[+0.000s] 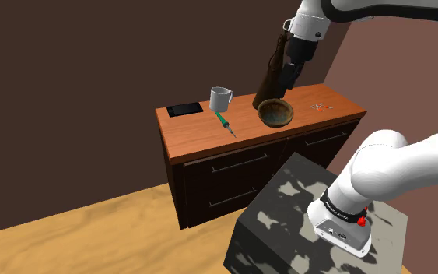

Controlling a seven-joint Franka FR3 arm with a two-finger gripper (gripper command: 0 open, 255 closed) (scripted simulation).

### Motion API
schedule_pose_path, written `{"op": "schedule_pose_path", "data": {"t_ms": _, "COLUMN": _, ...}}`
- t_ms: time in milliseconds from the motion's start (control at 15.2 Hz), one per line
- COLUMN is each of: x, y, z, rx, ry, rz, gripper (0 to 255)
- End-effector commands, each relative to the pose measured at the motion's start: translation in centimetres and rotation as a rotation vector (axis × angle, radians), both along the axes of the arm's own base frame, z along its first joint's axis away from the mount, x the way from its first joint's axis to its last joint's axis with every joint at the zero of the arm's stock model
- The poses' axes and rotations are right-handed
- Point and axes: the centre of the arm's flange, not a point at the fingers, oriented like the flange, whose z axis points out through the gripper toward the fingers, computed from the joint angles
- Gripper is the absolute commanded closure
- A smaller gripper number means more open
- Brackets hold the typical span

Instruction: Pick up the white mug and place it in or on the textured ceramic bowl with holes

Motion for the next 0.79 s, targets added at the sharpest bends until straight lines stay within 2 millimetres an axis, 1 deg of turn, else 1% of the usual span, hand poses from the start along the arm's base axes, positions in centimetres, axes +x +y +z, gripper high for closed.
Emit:
{"op": "schedule_pose_path", "data": {"t_ms": 0, "x": 0.0, "y": 0.0, "z": 0.0, "rx": 0.000, "ry": 0.000, "rz": 0.000, "gripper": 0}}
{"op": "schedule_pose_path", "data": {"t_ms": 726, "x": 13.0, "y": -3.1, "z": -6.1, "rx": 0.013, "ry": 0.007, "rz": -0.011, "gripper": 0}}
